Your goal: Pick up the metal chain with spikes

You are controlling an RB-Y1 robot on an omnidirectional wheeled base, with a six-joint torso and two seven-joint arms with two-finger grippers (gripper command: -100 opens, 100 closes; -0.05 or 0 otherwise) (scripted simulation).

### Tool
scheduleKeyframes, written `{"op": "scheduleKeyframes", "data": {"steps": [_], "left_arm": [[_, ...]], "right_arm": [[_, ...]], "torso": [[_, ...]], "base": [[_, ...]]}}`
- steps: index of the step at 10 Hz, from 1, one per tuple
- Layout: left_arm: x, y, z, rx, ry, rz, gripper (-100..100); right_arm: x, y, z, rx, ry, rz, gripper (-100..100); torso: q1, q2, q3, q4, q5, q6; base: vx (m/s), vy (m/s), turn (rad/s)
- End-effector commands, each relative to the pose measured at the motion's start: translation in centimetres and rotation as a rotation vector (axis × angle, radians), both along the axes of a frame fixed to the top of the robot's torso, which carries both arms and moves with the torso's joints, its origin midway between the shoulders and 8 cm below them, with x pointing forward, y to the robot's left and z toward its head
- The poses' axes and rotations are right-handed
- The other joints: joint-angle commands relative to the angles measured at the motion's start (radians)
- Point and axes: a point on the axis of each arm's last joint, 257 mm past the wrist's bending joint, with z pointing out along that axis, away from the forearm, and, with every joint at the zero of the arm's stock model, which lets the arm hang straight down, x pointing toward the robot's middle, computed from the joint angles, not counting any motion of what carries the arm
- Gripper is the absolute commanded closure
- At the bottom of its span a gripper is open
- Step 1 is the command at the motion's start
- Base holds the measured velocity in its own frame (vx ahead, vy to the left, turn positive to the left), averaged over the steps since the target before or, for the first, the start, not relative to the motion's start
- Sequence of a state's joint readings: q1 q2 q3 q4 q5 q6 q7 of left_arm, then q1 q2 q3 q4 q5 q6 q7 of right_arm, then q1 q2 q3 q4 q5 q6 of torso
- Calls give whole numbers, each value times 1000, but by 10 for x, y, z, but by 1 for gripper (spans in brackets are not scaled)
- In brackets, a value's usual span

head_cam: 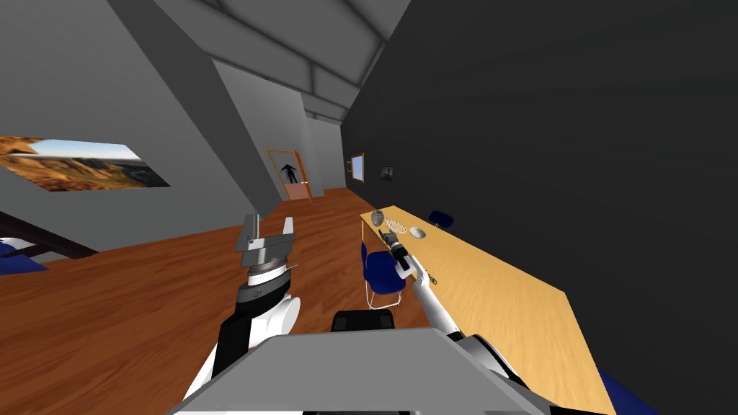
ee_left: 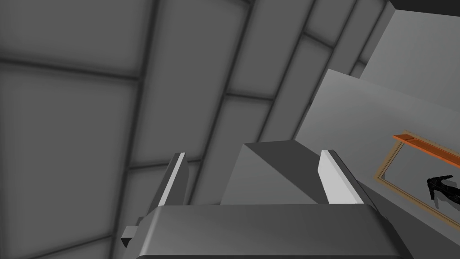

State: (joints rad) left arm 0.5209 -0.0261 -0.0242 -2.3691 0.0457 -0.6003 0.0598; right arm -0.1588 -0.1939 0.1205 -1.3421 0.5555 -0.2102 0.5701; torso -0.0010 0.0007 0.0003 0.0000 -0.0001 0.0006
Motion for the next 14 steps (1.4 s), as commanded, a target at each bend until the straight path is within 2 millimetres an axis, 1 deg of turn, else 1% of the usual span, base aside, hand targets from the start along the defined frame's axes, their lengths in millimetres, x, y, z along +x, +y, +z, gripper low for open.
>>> {"op": "scheduleKeyframes", "data": {"steps": [1, 2, 5, 8, 9, 13, 14], "left_arm": [[0, 0, 0, 0, 0, 0, 0], [0, 0, 0, 0, 0, 0, 0], [0, 0, 0, 0, 0, 0, 0], [0, 0, 0, 0, 0, 0, 0], [0, 0, 0, 0, 0, 0, 0], [0, 0, 0, 0, 0, 0, 0], [0, 0, 0, 0, 0, 0, 0]], "right_arm": [[3, -4, -15, -35, 26, -8, -100], [6, -6, -26, -91, 44, -14, -100], [5, -13, -56, -151, 100, -26, -100], [5, -13, -56, -151, 100, -26, -100], [4, -18, -78, -207, 140, -34, -100], [4, -18, -78, -207, 140, -34, -100], [1, -25, -100, -262, 182, -41, -100]], "torso": [[0, 0, 0, 0, 0, 0], [0, 0, 0, 0, 0, 0], [0, 0, 0, 0, 0, 0], [-1, 0, 0, 0, 0, 1], [0, 0, 0, 0, 0, 0], [0, 0, 0, 0, 0, 0], [0, 0, 0, 0, 0, 0]], "base": [[-6, -18, 50], [-5, -15, 43], [-3, -14, 28], [1, -20, -14], [-6, -31, 58], [1, -23, -16], [2, -41, -23]]}}
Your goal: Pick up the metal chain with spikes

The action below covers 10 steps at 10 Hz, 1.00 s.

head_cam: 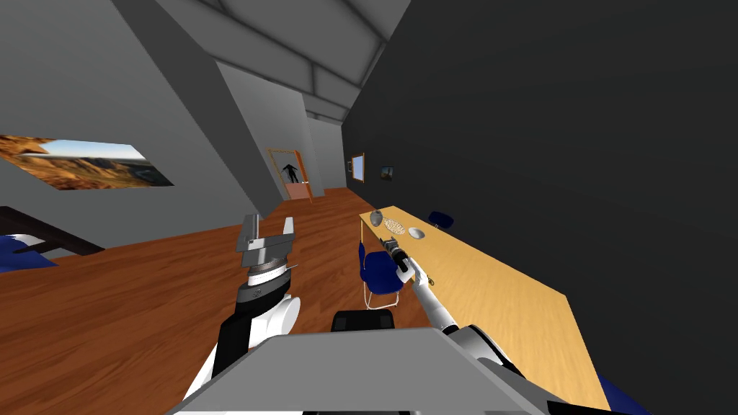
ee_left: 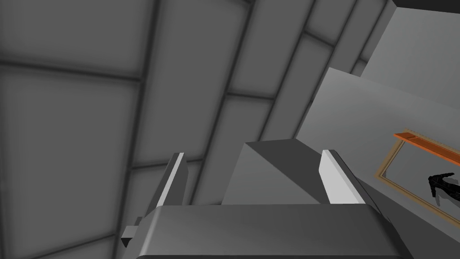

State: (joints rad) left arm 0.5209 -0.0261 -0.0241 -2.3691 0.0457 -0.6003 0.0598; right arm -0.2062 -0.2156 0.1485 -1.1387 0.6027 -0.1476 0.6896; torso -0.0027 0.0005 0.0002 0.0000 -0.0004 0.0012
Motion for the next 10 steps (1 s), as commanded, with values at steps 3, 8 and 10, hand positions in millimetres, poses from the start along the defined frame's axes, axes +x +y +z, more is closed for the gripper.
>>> {"op": "scheduleKeyframes", "data": {"steps": [3, 8, 10], "left_arm": [[0, 0, 0, 0, 0, 0, 0], [0, 0, 0, 0, 0, 0, 0], [0, 0, 0, 0, 0, 0, 0]], "right_arm": [[-4, -10, -31, -82, 61, -10, -100], [-18, -29, -75, -187, 148, -20, -100], [-26, -38, -94, -237, 190, -23, -100]], "torso": [[1, 0, 0, 0, 0, 0], [-2, 0, 0, 0, 0, 0], [-3, 0, 0, 0, -1, 0]], "base": [[1, -44, -16], [1, -76, -15], [0, -66, -14]]}}
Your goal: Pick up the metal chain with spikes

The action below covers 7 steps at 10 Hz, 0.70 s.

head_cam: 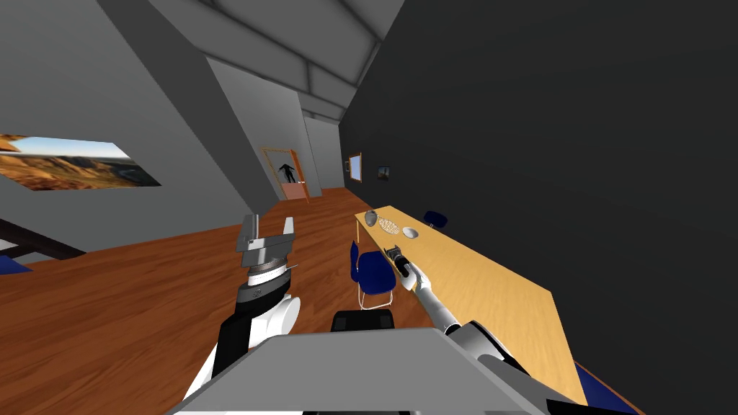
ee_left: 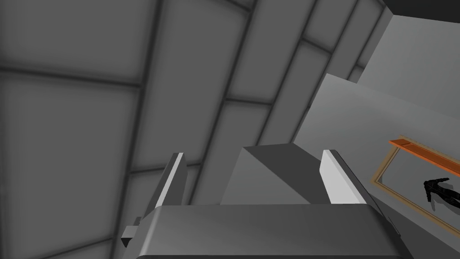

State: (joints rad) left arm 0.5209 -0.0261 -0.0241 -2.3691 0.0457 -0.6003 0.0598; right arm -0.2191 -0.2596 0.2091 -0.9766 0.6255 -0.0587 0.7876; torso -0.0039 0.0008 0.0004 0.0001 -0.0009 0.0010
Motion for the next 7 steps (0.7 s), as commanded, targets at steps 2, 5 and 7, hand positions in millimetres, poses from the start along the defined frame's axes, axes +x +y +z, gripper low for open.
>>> {"op": "scheduleKeyframes", "data": {"steps": [2, 5, 7], "left_arm": [[0, 0, 0, 0, 0, 0, 0], [0, 0, 0, 0, 0, 0, 0], [0, 0, 0, 0, 0, 0, 0]], "right_arm": [[-8, -10, -24, -55, 46, -3, -100], [-25, -32, -54, -146, 118, -6, -100], [-41, -53, -77, -225, 177, -5, -100]], "torso": [[2, 0, 0, 0, 0, 0], [-5, 0, 0, 0, -1, 0], [0, 0, 0, 0, 0, 0]], "base": [[0, -44, -9], [0, -105, -42], [-1, -56, -19]]}}
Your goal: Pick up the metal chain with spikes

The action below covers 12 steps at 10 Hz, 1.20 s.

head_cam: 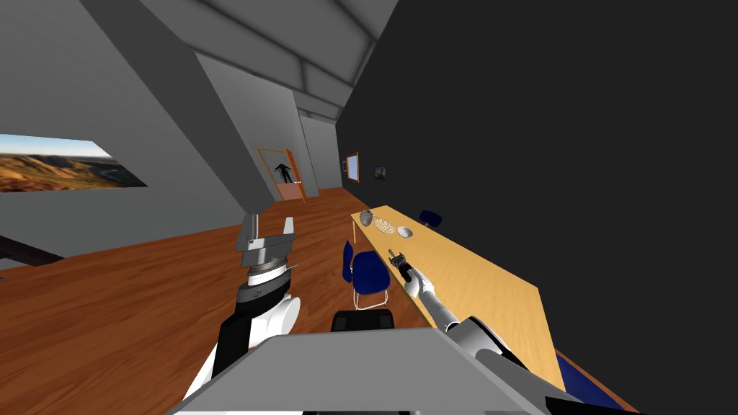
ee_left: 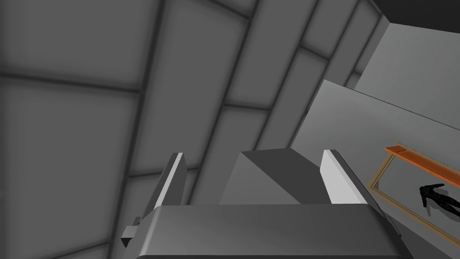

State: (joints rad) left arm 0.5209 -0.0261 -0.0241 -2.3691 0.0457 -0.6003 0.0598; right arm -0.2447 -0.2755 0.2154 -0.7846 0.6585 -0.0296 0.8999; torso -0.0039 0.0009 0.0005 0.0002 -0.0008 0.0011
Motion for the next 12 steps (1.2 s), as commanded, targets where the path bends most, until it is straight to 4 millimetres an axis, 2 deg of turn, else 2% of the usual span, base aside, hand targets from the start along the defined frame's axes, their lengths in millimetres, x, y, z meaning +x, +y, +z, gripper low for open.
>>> {"op": "scheduleKeyframes", "data": {"steps": [1, 3, 4, 5, 6, 7, 8, 12], "left_arm": [[0, 0, 0, 0, 0, 0, 0], [0, 0, 0, 0, 0, 0, 0], [0, 0, 0, 0, 0, 0, 0], [0, 0, 0, 0, 0, 0, 0], [0, 0, 0, 0, 0, 0, 0], [0, 0, 0, 0, 0, 0, 0], [0, 0, 0, 0, 0, 0, 0], [0, 0, 0, 0, 0, 0, 0]], "right_arm": [[-14, -16, -16, -57, 45, -2, -100], [-14, -16, -16, -57, 45, -2, -100], [-28, -28, -32, -103, 87, 3, -100], [-34, -30, -39, -114, 104, 6, -100], [-28, -29, -32, -101, 90, 3, -100], [-29, -29, -34, -105, 93, 4, 0], [-35, -30, -38, -113, 108, -9, -100], [-47, -32, -45, -135, 129, -34, -100]], "torso": [[0, 0, 0, 0, 0, 0], [1, 0, 0, 0, 0, 0], [2, 0, 0, 0, 0, 0], [2, 0, 0, 0, 0, 0], [2, 0, 0, 0, 0, 0], [3, 0, 0, 0, 1, 0], [4, 0, 0, 0, 1, 0], [1, 0, 0, 0, 0, 0]], "base": [[-1, -51, -16], [0, -36, -9], [-3, -26, -3], [-8, -34, -1], [-4, -15, 3], [0, 0, 0], [7, -26, 163], [8, -51, 108]]}}
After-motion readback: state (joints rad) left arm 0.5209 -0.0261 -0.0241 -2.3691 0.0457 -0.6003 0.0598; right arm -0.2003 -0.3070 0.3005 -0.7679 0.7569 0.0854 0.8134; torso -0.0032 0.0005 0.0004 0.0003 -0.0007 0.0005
